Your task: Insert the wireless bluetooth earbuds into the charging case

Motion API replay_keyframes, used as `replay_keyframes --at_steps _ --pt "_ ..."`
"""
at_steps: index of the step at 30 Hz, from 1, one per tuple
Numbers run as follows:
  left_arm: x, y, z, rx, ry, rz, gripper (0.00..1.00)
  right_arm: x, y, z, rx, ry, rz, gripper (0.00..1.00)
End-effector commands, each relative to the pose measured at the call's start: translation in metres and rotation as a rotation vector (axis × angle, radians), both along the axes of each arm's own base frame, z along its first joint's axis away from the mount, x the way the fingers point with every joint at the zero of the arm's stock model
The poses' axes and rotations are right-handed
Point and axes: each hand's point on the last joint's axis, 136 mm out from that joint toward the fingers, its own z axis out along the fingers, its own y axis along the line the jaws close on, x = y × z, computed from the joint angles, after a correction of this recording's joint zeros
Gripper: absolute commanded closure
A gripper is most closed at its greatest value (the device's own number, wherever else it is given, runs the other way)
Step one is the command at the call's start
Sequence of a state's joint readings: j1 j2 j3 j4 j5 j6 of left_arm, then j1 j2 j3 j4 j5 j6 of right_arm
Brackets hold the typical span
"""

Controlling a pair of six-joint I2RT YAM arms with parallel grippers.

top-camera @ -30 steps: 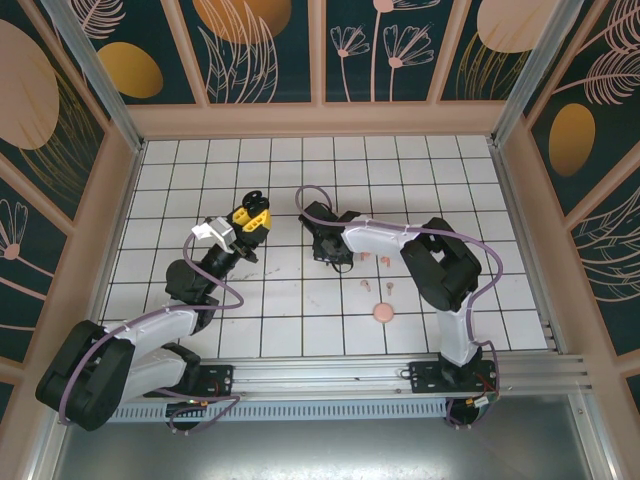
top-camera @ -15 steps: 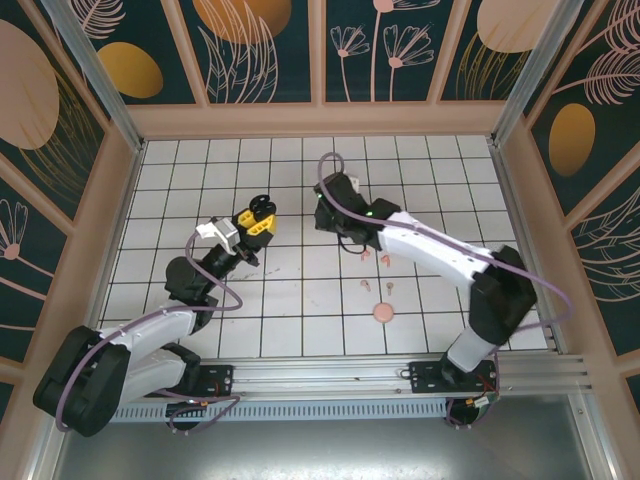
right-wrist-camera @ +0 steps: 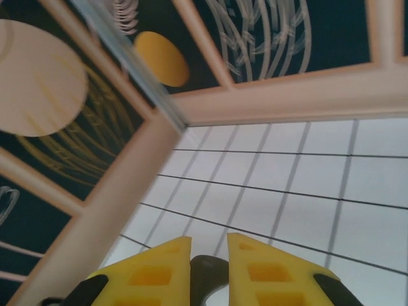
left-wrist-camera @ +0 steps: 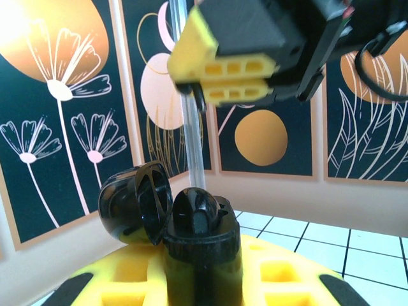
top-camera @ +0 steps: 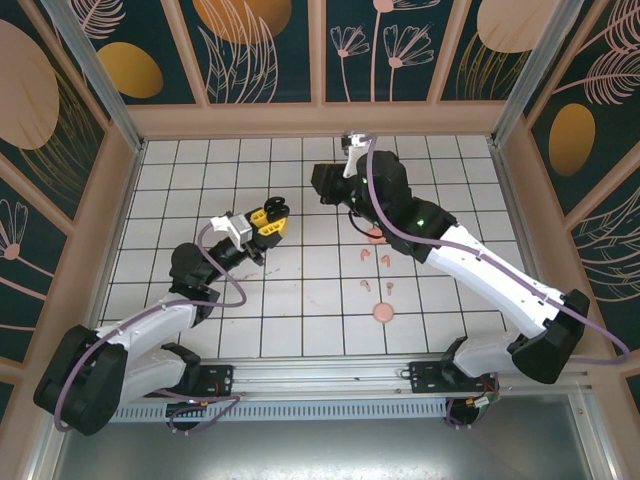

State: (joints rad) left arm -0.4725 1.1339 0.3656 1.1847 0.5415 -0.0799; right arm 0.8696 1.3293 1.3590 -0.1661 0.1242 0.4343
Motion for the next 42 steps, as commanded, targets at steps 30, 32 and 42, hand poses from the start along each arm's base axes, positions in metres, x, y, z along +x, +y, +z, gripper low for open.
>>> replay_keyframes --at_steps 30,32,42 --pt "-0.004 -0.008 0.026 -0.051 -0.046 -0.071 1.00 -0.046 0.056 -0.014 0.012 -0.155 0.238 0.84" --pt "-0.004 -0.008 0.028 -0.054 -0.047 -0.072 1.00 -0.045 0.058 -0.016 0.010 -0.149 0.240 0.84" --pt "-0.006 -0.007 0.032 -0.062 -0.057 -0.075 1.00 -0.043 0.061 -0.029 -0.013 -0.129 0.240 0.84"
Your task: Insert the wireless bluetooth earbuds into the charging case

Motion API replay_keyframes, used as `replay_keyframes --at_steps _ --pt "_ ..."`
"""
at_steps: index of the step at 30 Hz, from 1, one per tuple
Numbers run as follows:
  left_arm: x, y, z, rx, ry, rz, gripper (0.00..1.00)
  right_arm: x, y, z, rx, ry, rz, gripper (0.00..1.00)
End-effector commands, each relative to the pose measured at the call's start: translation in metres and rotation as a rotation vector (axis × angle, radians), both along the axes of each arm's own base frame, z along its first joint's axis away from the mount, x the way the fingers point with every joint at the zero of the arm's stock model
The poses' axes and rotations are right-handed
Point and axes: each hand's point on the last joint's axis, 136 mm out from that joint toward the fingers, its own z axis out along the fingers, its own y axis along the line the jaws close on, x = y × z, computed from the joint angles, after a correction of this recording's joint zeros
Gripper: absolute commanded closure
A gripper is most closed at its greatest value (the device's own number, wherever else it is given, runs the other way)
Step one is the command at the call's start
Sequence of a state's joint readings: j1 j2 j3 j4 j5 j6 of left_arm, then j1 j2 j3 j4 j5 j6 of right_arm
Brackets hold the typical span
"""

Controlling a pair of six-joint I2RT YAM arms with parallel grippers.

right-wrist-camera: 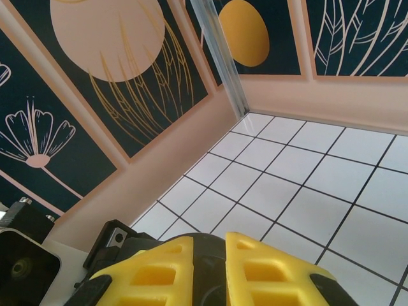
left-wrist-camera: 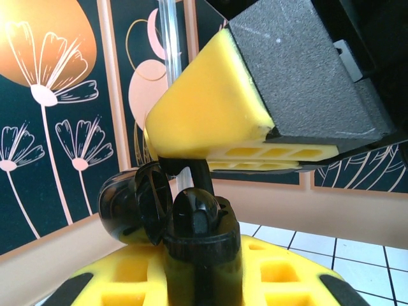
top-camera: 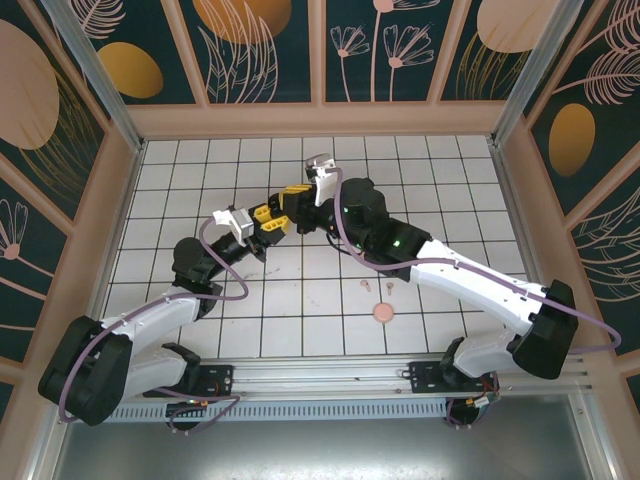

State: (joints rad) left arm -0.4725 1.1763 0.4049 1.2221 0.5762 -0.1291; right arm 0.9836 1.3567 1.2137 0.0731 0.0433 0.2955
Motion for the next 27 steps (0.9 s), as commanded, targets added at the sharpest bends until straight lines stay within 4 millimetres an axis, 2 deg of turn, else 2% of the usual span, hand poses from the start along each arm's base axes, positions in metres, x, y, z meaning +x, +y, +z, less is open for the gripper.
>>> replay_keyframes --at_steps 1,8,13,18,21,22,24,27 --pt "-0.007 -0.001 0.023 -0.037 -0.063 -0.026 1.00 -0.004 0.005 -0.005 0.014 0.005 0.021 0.85" --pt "-0.008 0.000 0.026 -0.045 -0.069 -0.028 1.00 -0.007 0.003 -0.013 -0.008 -0.005 0.034 0.85" --pt "-0.008 -0.001 0.030 -0.052 -0.070 -0.033 1.00 -0.017 0.011 -0.025 -0.036 0.003 0.112 0.85" --pt "-0.008 -0.001 0.030 -0.054 -0.070 -0.033 1.00 -0.011 0.014 -0.040 -0.075 0.040 0.093 0.85" --pt "-0.008 -0.001 0.030 -0.054 -0.067 -0.033 1.00 -0.007 0.011 -0.041 -0.072 0.049 0.066 0.84" --pt "-0.007 -0.001 0.029 -0.053 -0.065 -0.032 1.00 -0.006 0.010 -0.040 -0.067 0.052 0.057 0.82" --pt "-0.007 -0.001 0.029 -0.051 -0.063 -0.033 1.00 -0.002 0.005 -0.032 -0.047 0.053 0.028 0.67" --pt "-0.007 -0.002 0.026 -0.047 -0.055 -0.034 1.00 0.002 -0.008 -0.008 0.003 0.034 -0.022 0.49"
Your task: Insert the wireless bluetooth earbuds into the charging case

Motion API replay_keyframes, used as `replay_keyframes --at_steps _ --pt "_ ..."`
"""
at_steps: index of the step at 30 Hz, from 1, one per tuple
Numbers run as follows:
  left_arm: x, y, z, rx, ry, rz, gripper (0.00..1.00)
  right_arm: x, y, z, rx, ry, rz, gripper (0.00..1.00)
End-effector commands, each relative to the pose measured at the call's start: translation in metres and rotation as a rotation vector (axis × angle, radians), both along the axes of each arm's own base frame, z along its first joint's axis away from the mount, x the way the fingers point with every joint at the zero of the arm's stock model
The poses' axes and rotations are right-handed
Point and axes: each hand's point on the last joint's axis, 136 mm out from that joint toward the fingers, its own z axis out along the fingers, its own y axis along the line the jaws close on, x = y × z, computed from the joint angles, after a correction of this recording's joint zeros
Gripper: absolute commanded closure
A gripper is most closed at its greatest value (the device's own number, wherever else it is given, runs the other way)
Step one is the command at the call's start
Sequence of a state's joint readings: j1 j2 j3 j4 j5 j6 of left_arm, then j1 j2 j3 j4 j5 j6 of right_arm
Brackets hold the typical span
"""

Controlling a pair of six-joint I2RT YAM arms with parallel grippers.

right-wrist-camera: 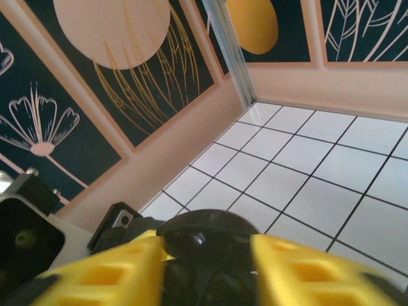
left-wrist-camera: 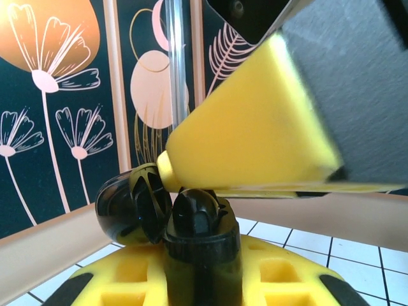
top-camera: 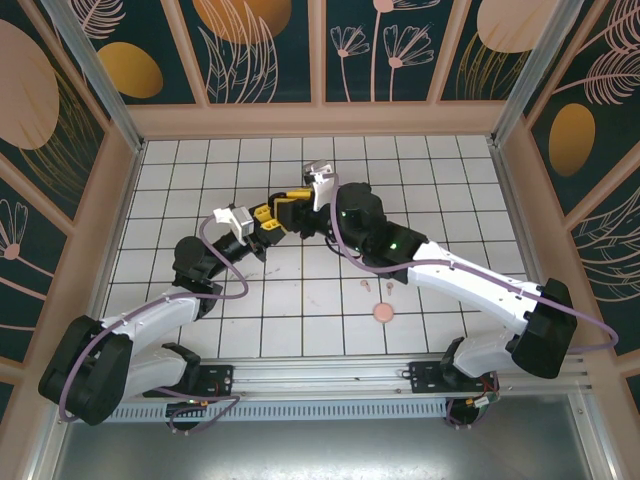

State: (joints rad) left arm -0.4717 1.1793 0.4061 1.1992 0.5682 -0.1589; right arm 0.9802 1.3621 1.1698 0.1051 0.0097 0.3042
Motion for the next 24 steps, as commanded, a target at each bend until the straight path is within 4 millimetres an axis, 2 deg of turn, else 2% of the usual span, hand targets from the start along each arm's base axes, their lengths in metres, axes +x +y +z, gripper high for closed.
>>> replay_keyframes --at_steps 1,5,8,10,13,17,22,24 --pt "-0.009 -0.001 0.029 -0.040 -0.099 -0.029 1.00 0.005 -0.018 0.021 0.035 0.001 -0.067 0.46" --pt "-0.008 -0.001 0.022 -0.037 -0.083 -0.028 1.00 0.001 -0.040 0.064 0.132 -0.024 -0.074 0.39" --pt "-0.007 -0.002 0.016 -0.030 -0.066 -0.030 1.00 0.006 -0.047 0.076 0.138 0.004 -0.061 0.38" --pt "-0.005 -0.003 0.010 -0.017 -0.050 -0.025 1.00 0.015 -0.049 0.078 0.127 0.047 -0.053 0.39" --pt "0.002 -0.007 -0.006 0.033 -0.009 -0.018 1.00 0.040 -0.053 0.065 0.082 0.151 -0.043 0.43" --pt "0.004 -0.011 -0.022 0.091 0.015 -0.031 1.00 0.066 -0.044 0.042 -0.004 0.280 0.001 0.58" --pt "0.000 -0.015 -0.027 0.115 0.005 -0.062 1.00 0.078 -0.021 0.011 -0.117 0.385 0.075 0.82" --pt "0.000 -0.016 -0.028 0.122 0.002 -0.070 1.00 0.080 -0.014 -0.002 -0.151 0.424 0.098 0.87"
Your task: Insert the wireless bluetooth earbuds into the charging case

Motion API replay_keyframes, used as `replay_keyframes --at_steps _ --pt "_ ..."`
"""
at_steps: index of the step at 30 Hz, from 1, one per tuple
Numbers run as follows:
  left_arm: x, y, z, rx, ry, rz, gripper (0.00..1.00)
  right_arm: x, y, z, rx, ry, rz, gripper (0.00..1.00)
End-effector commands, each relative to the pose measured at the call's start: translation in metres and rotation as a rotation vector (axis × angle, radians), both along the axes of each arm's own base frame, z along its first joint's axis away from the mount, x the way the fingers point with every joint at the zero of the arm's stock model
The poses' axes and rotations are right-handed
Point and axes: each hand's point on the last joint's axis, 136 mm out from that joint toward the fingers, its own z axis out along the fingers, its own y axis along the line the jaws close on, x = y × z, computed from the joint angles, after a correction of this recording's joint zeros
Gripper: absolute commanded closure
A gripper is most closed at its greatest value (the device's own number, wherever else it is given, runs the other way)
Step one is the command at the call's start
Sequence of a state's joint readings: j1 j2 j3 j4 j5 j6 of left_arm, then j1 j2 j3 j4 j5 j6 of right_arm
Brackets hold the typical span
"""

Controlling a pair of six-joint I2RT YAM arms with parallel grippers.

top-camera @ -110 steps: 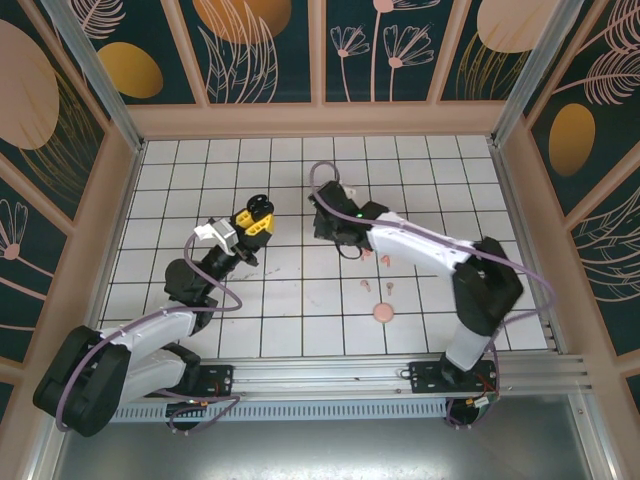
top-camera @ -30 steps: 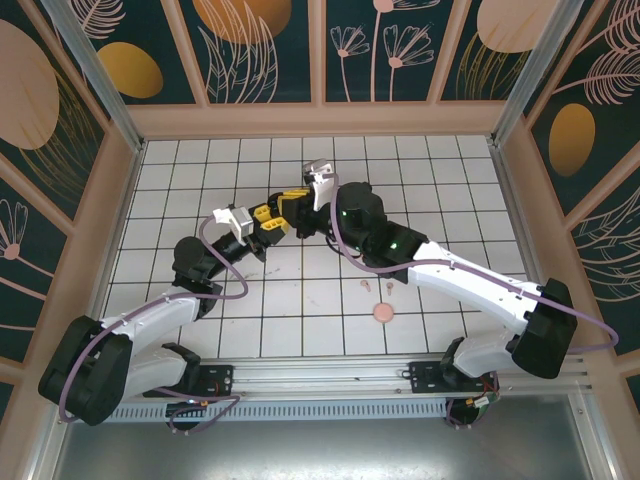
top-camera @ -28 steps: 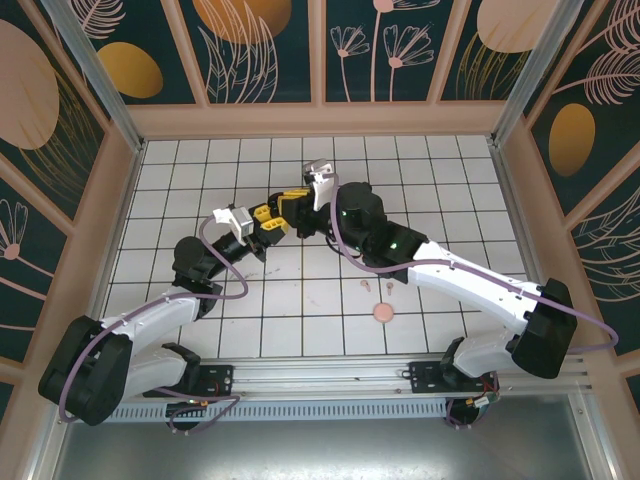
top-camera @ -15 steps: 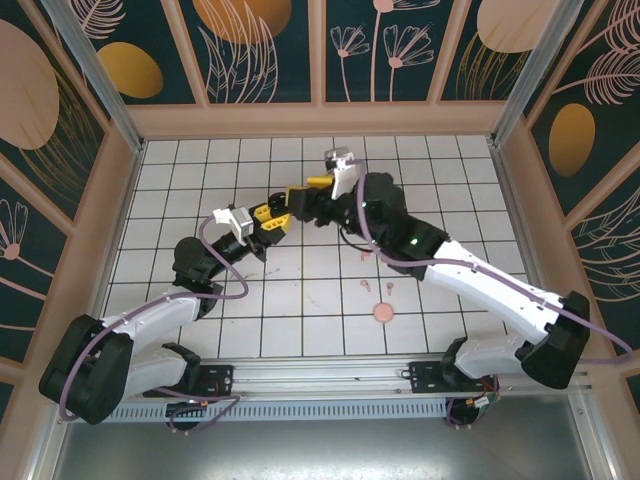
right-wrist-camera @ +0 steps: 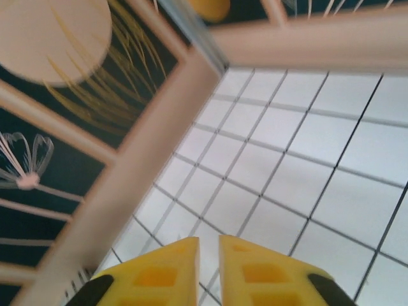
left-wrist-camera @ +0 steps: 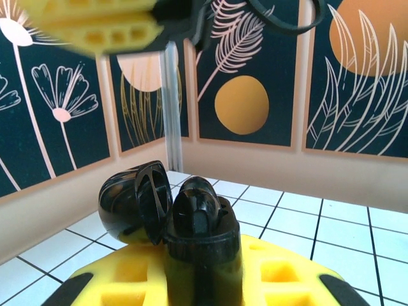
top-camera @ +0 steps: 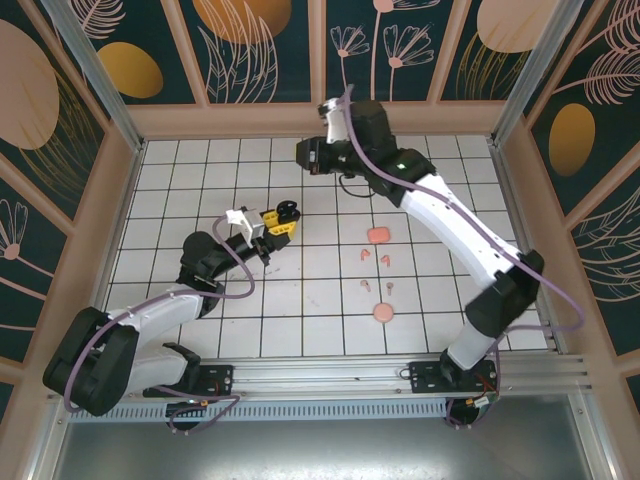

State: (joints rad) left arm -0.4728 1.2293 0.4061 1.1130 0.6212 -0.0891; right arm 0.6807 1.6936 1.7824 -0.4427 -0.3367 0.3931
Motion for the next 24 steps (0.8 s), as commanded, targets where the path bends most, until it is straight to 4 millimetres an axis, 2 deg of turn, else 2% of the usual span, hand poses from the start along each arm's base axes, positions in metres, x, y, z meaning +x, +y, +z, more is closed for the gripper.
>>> replay_keyframes --at_steps 1,2,7,17,19,21,24 --pt "-0.005 -0.006 0.008 0.016 -0.055 -0.039 1.00 -0.018 0.007 -0.022 -0.069 0.119 0.106 0.90" --pt "-0.004 -0.006 0.008 0.019 -0.055 -0.041 1.00 -0.019 0.009 -0.028 -0.079 0.139 0.117 0.93" --pt "-0.004 -0.009 0.008 0.029 -0.064 -0.055 1.00 -0.033 0.015 -0.048 -0.109 0.202 0.177 0.95" --pt "0.004 -0.012 0.010 0.031 -0.063 -0.045 1.00 -0.090 0.018 -0.080 -0.191 0.279 0.296 1.00" --pt "0.006 -0.011 0.010 0.032 -0.061 -0.036 1.00 -0.099 0.011 -0.080 -0.197 0.279 0.291 1.00" --pt "0.007 -0.011 0.008 0.031 -0.053 -0.033 1.00 -0.102 0.001 -0.072 -0.184 0.264 0.260 1.00" --pt "0.009 -0.011 0.005 0.024 -0.025 -0.032 1.00 -0.097 -0.017 -0.057 -0.147 0.233 0.176 1.00"
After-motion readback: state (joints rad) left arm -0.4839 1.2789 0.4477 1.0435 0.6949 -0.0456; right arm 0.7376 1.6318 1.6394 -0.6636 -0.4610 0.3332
